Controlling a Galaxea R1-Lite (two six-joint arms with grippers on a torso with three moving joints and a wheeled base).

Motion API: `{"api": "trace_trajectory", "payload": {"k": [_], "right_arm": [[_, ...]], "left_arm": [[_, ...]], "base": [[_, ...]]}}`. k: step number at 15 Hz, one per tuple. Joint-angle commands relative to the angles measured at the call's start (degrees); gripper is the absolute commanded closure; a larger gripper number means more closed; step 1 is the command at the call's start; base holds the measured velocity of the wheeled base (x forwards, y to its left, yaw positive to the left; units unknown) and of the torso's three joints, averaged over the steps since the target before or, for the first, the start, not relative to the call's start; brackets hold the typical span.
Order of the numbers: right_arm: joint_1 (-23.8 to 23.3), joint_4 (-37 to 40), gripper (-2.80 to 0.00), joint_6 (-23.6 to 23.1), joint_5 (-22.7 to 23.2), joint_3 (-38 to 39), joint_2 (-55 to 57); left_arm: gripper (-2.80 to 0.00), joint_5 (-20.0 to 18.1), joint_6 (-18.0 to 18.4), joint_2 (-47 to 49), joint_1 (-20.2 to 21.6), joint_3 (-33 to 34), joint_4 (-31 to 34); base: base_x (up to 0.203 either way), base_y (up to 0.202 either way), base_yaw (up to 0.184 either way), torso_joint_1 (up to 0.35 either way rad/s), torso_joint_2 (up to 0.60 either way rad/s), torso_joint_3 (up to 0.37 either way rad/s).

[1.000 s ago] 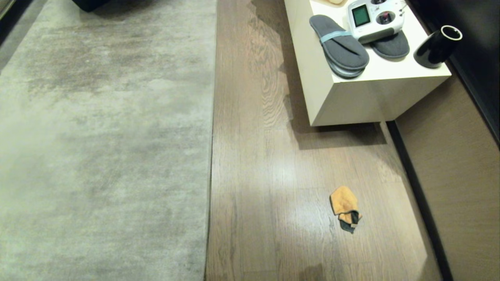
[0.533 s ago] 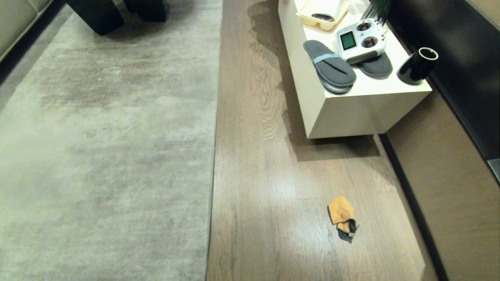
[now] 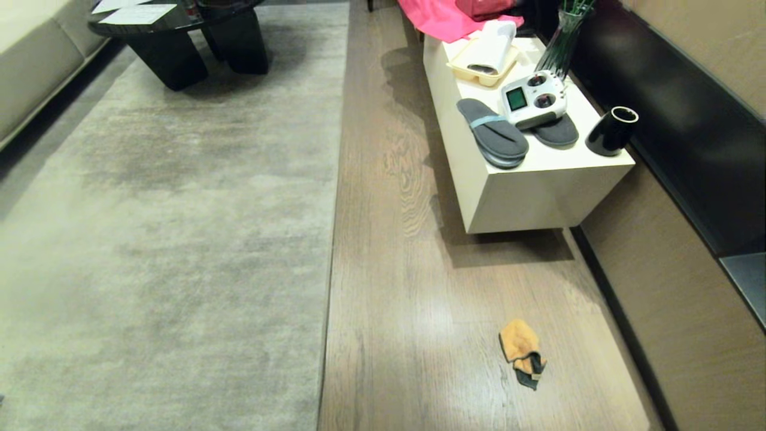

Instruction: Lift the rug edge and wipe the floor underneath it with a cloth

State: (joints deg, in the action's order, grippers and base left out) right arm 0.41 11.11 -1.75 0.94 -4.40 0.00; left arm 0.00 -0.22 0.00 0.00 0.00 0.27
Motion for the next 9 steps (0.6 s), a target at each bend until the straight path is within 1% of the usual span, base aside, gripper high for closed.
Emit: {"api": "trace_trajectory", "payload": {"k": [1,9], "right_arm": [[0.0,0.1,0.0,0.0,0.0,0.0,0.0],[0.0,0.1,0.0,0.0,0.0,0.0,0.1]], "left_arm": [[0.0,0.0,0.0,0.1,0.0,0.0,0.0],[0.0,0.0,0.0,0.1,0.0,0.0,0.0]], "base": [[0.0,0.0,0.0,0.002,0.0,0.201],[0.0,0.0,0.0,0.002,0.0,0.202]]}}
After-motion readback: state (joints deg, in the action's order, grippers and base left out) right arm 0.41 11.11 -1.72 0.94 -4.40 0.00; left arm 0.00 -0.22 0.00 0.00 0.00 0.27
